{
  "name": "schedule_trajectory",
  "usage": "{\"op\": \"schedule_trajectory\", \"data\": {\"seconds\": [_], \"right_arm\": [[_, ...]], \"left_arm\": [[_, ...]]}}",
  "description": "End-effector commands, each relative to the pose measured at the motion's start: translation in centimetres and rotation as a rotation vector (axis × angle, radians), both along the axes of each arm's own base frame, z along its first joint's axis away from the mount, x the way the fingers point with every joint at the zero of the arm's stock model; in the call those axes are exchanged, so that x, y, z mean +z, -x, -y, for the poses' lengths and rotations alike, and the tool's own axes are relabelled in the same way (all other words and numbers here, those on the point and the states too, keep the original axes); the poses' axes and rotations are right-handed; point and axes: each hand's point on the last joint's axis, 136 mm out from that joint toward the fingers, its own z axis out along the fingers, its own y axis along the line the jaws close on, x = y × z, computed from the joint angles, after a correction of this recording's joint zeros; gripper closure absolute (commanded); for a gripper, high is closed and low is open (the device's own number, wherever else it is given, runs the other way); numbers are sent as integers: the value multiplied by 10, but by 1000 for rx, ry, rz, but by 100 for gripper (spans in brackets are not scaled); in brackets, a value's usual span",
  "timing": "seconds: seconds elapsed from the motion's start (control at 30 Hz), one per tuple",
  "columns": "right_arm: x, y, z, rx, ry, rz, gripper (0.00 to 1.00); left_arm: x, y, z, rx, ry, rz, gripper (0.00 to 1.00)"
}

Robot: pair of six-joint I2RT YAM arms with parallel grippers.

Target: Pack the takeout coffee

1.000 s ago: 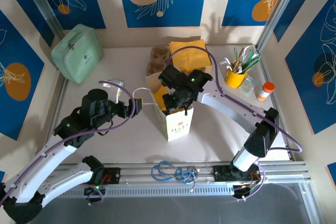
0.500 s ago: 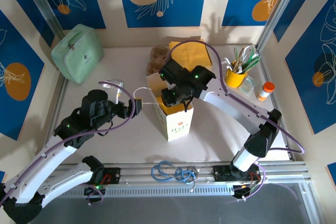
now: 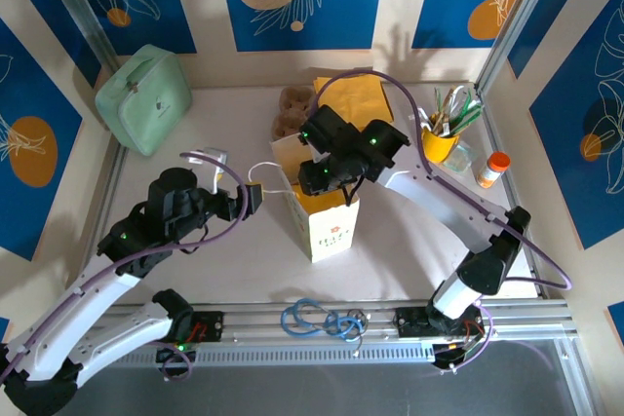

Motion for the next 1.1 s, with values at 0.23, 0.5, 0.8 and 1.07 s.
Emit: {"op": "schedule_trajectory", "data": {"seconds": [0.23, 0.5, 0.8, 1.07], "right_arm": [[-10, 10, -13, 27, -57, -80, 70], [-44, 8, -13, 21, 43, -145, 69], [-34, 0, -9, 14, 70, -104, 69], [32, -14, -13, 40, -59, 43, 67]], "left_arm": [[2, 3, -1, 2, 16, 13, 1], [0, 3, -1, 3, 16, 10, 1], [0, 3, -2, 3, 11, 12, 1], [0, 3, -1, 3, 13, 13, 1]]}}
